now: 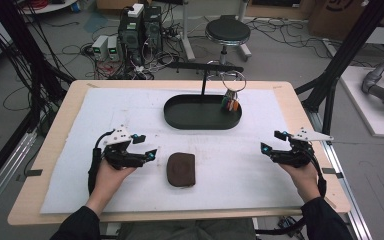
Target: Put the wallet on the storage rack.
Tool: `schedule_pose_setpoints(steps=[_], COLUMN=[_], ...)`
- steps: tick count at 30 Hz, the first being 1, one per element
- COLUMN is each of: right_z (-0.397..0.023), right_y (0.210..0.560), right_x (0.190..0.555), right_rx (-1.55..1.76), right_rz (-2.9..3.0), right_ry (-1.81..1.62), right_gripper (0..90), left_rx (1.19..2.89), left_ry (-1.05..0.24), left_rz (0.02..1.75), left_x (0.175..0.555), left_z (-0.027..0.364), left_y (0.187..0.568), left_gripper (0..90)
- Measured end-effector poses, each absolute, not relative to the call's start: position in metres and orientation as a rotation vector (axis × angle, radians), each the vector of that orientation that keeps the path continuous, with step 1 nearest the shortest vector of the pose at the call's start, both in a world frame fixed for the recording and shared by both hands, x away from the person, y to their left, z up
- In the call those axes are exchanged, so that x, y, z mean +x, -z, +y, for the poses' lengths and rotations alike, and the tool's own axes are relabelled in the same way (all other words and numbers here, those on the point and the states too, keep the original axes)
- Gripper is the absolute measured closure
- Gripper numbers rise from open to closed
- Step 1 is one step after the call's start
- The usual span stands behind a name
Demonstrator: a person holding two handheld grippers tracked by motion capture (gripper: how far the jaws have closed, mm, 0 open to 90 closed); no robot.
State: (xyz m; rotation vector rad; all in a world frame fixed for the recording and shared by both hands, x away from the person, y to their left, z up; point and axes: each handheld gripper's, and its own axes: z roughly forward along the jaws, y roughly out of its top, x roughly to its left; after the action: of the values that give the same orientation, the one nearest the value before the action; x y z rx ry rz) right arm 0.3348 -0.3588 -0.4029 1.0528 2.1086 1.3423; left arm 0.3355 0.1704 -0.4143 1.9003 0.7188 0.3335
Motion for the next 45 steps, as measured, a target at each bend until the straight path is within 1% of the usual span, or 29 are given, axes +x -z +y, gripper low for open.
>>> schedule_pose_setpoints(steps=[4, 6, 8, 10, 12, 15, 20, 22, 25, 29, 30, 31, 32, 33, 34, 36, 38, 45], right_z=[-0.358, -0.358, -0.357, -0.356, -0.356, -0.355, -0.355, -0.355, -0.355, -0.355, -0.355, -0.355, -0.355, -0.355, -0.355, -0.355, -0.354, -0.355], right_y=[0.403, 0.403, 0.404, 0.404, 0.404, 0.404, 0.404, 0.404, 0.404, 0.404, 0.404, 0.404, 0.404, 0.403, 0.403, 0.403, 0.403, 0.402], right_x=[0.334, 0.335, 0.335, 0.335, 0.335, 0.335, 0.334, 0.334, 0.334, 0.334, 0.334, 0.334, 0.334, 0.334, 0.334, 0.334, 0.334, 0.333], right_rx=[1.054, 1.043, 1.039, 1.032, 1.032, 1.028, 1.028, 1.027, 1.027, 1.025, 1.025, 1.019, 1.017, 1.016, 1.019, 1.017, 1.020, 1.000], right_rz=[2.111, 2.112, 2.121, 2.124, 2.126, 2.129, 2.128, 2.128, 2.129, 2.131, 2.136, 2.136, 2.133, 2.133, 2.134, 2.133, 2.133, 2.128], right_ry=[-1.340, -1.334, -1.324, -1.321, -1.317, -1.316, -1.313, -1.314, -1.316, -1.317, -1.317, -1.315, -1.314, -1.315, -1.316, -1.315, -1.316, -1.320], right_gripper=[21.4, 21.5, 21.5, 21.5, 21.5, 21.5, 21.5, 21.5, 21.5, 21.6, 21.6, 21.6, 21.7, 21.7, 21.7, 21.7, 21.8, 23.9], left_rx=[1.923, 1.926, 1.936, 1.934, 1.930, 1.937, 1.988, 2.027, 2.007, 1.983, 1.982, 1.977, 1.982, 1.993, 1.994, 1.995, 1.984, 1.902], left_ry=[-0.249, -0.228, -0.225, -0.197, -0.180, -0.118, -0.024, 0.006, 0.044, 0.134, 0.145, 0.159, 0.154, 0.142, 0.140, 0.126, 0.115, 0.033], left_rz=[0.726, 0.739, 0.748, 0.759, 0.771, 0.795, 0.811, 0.850, 0.879, 0.923, 0.912, 0.903, 0.890, 0.871, 0.861, 0.853, 0.837, 0.694], left_x=[0.341, 0.343, 0.346, 0.350, 0.354, 0.362, 0.372, 0.374, 0.375, 0.378, 0.377, 0.377, 0.376, 0.375, 0.374, 0.372, 0.371, 0.360], left_z=[0.155, 0.149, 0.144, 0.139, 0.135, 0.127, 0.112, 0.109, 0.112, 0.116, 0.116, 0.116, 0.115, 0.114, 0.114, 0.114, 0.115, 0.113], left_y=[0.419, 0.421, 0.423, 0.424, 0.425, 0.428, 0.432, 0.437, 0.437, 0.440, 0.441, 0.440, 0.439, 0.438, 0.438, 0.437, 0.436, 0.421], left_gripper=[31.4, 32.0, 35.2, 36.4, 39.6, 44.5, 52.6, 53.1, 53.2, 53.2, 55.6, 61.6, 66.0, 67.6, 72.1, 74.5, 78.7, 83.9])
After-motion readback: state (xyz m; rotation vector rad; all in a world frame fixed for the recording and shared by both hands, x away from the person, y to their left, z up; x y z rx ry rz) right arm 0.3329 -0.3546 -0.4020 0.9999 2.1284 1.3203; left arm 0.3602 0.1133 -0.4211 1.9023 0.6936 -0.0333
